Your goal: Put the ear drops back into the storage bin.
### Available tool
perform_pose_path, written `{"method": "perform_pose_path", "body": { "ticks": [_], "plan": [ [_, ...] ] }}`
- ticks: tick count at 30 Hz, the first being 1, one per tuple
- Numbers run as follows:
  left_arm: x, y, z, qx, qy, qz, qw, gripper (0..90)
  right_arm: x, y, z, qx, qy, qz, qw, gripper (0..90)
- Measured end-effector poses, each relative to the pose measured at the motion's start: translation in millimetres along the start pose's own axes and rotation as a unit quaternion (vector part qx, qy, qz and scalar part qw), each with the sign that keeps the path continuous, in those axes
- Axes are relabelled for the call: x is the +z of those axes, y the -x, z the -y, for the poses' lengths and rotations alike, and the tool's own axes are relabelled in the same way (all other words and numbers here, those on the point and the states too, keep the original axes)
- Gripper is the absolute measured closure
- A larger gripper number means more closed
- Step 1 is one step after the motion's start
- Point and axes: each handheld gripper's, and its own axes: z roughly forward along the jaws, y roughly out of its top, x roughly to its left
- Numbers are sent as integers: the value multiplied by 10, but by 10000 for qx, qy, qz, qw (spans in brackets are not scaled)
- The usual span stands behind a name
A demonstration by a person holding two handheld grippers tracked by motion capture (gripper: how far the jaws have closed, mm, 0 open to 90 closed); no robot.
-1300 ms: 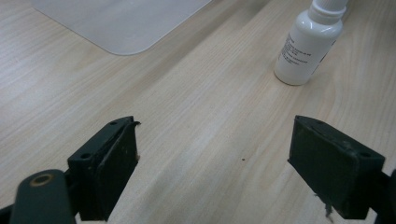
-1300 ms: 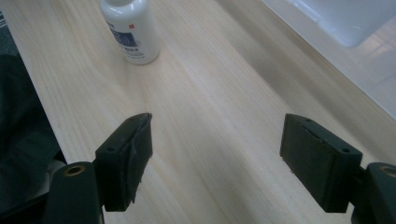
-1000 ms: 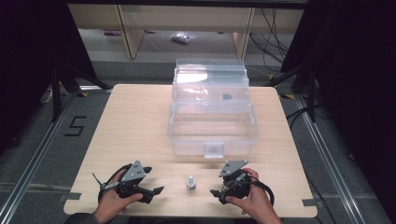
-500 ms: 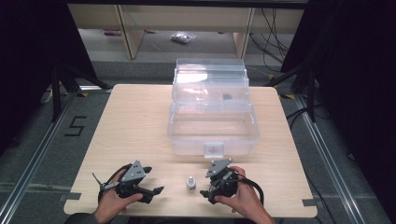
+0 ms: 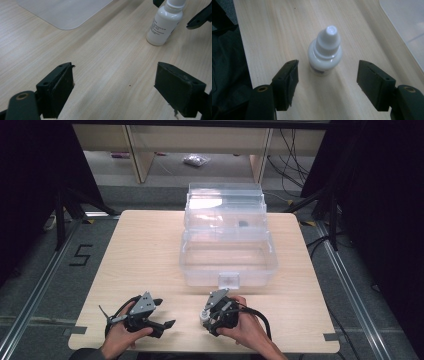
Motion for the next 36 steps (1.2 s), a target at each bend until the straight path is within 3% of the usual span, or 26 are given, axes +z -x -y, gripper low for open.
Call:
{"method": "perform_pose_path", "body": {
  "ticks": [6,7,8,10,19,21,24,26,30,32,34,36],
  "plan": [
    [-1,-6,-1,33,-6,-9,10000,149,55,-12,-67,-87,-128,-79,9998,387],
    [-5,-15,-4,72,-42,-23,10000,149,63,-28,-77,-6,-185,-82,9998,396],
    [4,1,0,-27,35,9,10000,149,83,-22,-88,-91,-171,-102,9998,406],
    [-1,-13,0,68,0,-21,10000,149,98,-20,-103,-137,-211,-121,9996,424],
    [2,-1,-1,16,19,-31,10000,149,151,-4,-156,-192,-337,-155,9991,487],
    [3,3,-1,2,29,-45,10000,149,159,-7,-166,-110,-379,-119,9991,494],
    [10,6,0,-17,70,-43,10000,149,183,4,-180,-218,-387,-153,9989,511],
    [13,16,0,-74,95,-26,9999,149,191,-8,-184,-133,-448,-197,9987,524],
    [12,17,-1,-80,106,-21,9999,149,221,4,-201,-237,-454,-222,9984,583],
    [2,-4,-2,43,32,-42,10000,149,225,-6,-210,-256,-495,-227,9982,598],
    [6,4,1,-27,45,-53,10000,149,221,-7,-217,-347,-527,-256,9977,599],
    [18,24,0,-131,169,2,9998,149,206,-17,-215,-277,-514,-191,9981,600]
  ]
}}
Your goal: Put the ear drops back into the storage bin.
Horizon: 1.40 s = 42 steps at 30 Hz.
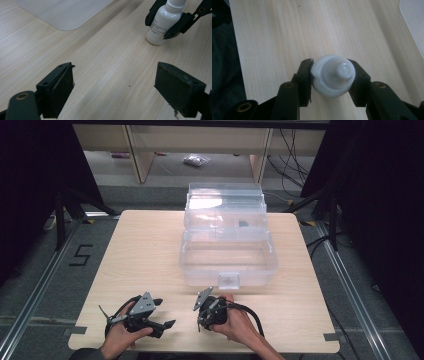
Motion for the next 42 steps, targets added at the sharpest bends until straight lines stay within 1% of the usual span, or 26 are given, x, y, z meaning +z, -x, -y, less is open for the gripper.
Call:
{"method": "perform_pose_path", "body": {
  "ticks": [5,6,7,8,9,11,12,13,16,17,18,20,22,23,24,25,26,30,31,32,34,36,38,39,40,42],
  "plan": [
    [-6,-11,2,49,-81,-45,9999,149,-104,35,10,17,111,3,9999,600],
    [-6,-13,-2,89,-55,-28,9999,149,-134,37,18,119,137,28,9998,600],
    [1,1,1,-1,0,6,10000,149,-164,43,25,167,140,34,9998,600],
    [-6,-13,-1,85,-67,-26,9999,149,-188,68,34,102,181,25,9998,600],
    [-4,-7,-1,41,-62,-22,10000,149,-215,78,43,142,201,13,9997,600],
    [-11,-20,-3,113,-124,2,9999,148,-263,96,67,228,216,5,9995,600],
    [-3,-7,1,58,-50,-32,10000,149,-277,116,80,199,247,44,9995,600],
    [-6,-6,-1,48,-64,-18,10000,149,-292,111,90,301,218,20,9993,600],
    [-19,-38,-1,204,-170,-10,9996,149,-325,144,116,310,250,16,9992,600],
    [-18,-36,0,196,-165,-10,9997,149,-341,142,123,402,230,8,9989,600],
    [-13,-31,2,176,-125,-36,9998,149,-349,159,128,347,244,-8,9991,601],
    [-21,-28,-3,158,-164,-28,9997,149,-373,166,141,444,241,-3,9987,601],
    [-23,-33,-3,171,-181,-26,9997,149,-396,194,155,384,285,2,9989,600],
    [-13,-21,0,83,-109,-13,9999,149,-414,197,163,435,261,-14,9987,601],
    [-10,-19,1,62,-98,-8,9999,149,-450,199,183,563,254,-45,9981,600],
    [-14,-26,-1,91,-129,15,9999,149,-450,199,183,563,254,-45,9981,600],
    [-12,-24,-1,88,-120,6,9999,149,-462,224,192,456,307,6,9985,601],
    [-8,-19,3,33,-90,24,10000,149,-532,249,242,602,295,17,9977,600],
    [-13,-25,2,72,-120,8,9999,149,-547,270,255,549,332,34,9979,601],
    [-5,-10,5,-11,-35,30,10000,149,-567,284,269,543,347,61,9979,600],
    [-13,-26,1,65,-111,15,9999,149,-620,308,308,611,367,95,9974,600],
    [-5,-20,4,26,-94,21,10000,149,-660,327,348,683,366,112,9969,600],
    [0,-22,10,91,-73,-32,9999,149,-703,337,385,781,317,126,9964,601],
    [2,-17,8,44,-50,8,10000,149,-732,361,410,733,316,171,9967,601],
    [-8,-25,1,68,-123,4,9999,149,-755,368,425,783,296,178,9963,601],
    [3,-18,9,-4,-55,-1,10000,149,-810,399,461,834,296,218,9958,601]
  ]
}}
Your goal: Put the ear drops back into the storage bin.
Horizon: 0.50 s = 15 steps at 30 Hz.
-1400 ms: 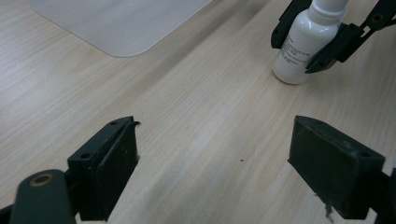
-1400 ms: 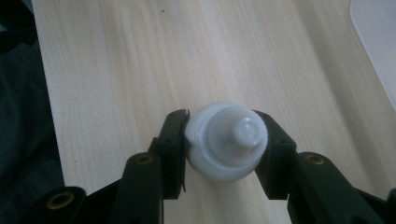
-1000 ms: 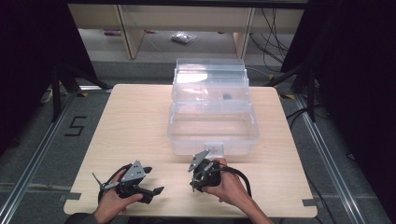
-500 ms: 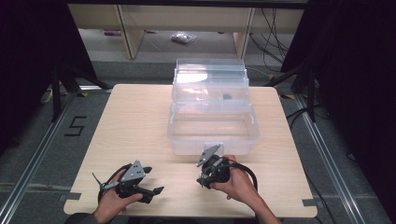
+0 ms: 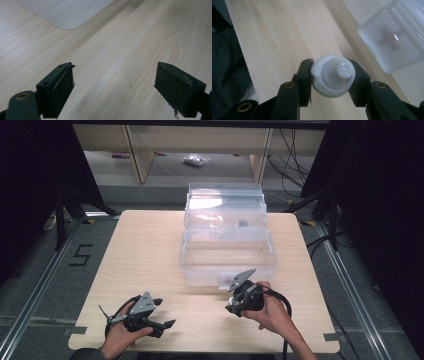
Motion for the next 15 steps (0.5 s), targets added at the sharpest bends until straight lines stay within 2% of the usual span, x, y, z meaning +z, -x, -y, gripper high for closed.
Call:
{"method": "perform_pose_path", "body": {
  "ticks": [1,2,3,4,6,7,8,10,11,12,15],
  "plan": [
    [1,0,1,-2,-1,1,10000,149,-21,25,11,-26,7,27,10000,601],
    [-1,-3,0,33,-19,-6,10000,149,-47,27,20,81,-36,36,10000,601],
    [-7,-4,-3,50,-53,-16,10000,149,-80,72,30,4,-20,84,10000,601],
    [-10,-5,-5,61,-73,-18,10000,149,-92,88,36,31,-20,88,10000,601],
    [1,-4,2,46,-4,-15,10000,149,-144,121,40,98,-19,135,9999,601],
    [-1,-3,0,28,-21,-1,10000,149,-175,124,45,212,-42,156,9996,601],
    [-2,-4,0,36,-23,-7,10000,149,-198,150,44,154,-35,182,9997,601],
    [-7,-4,-4,47,-71,-16,10000,149,-285,205,37,204,-47,195,9996,601],
    [12,7,6,-18,59,-2,10000,149,-285,205,37,204,-47,195,9996,601],
    [9,2,5,9,30,-2,10000,149,-301,224,33,142,-23,203,9997,601],
    [3,1,1,-6,2,4,10000,149,-381,269,20,204,-48,258,9994,601]
  ]
}}
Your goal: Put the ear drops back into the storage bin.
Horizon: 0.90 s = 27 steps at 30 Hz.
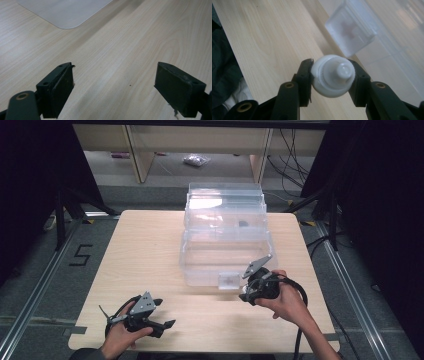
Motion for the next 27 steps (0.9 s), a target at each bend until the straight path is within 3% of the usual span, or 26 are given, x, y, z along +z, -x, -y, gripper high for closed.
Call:
{"method": "perform_pose_path", "body": {
  "ticks": [2,4,5,7,8,15,18,25,27],
  "plan": [
    [-1,0,0,8,0,-2,10000,149,-57,25,-13,76,-36,34,10000,601],
    [4,1,2,15,16,-8,10000,149,-97,71,-31,-29,-11,47,10000,601],
    [-3,1,-1,23,-29,-18,10000,149,-125,75,-37,56,-49,73,9999,601],
    [-4,-12,1,120,-48,-42,9999,149,-162,109,-52,22,-53,80,10000,601],
    [10,7,5,-11,53,-12,10000,149,-185,111,-60,107,-94,97,9999,601],
    [11,6,5,-15,52,-8,10000,149,-299,229,-106,100,-153,179,9997,601],
    [7,0,5,39,12,-24,10000,149,-333,257,-130,240,-232,208,9992,601],
    [8,3,5,23,29,-26,10000,148,-375,368,-202,160,-256,180,9994,601],
    [7,0,5,39,19,-27,10000,149,-393,403,-228,269,-330,211,9989,601]
  ]
}}
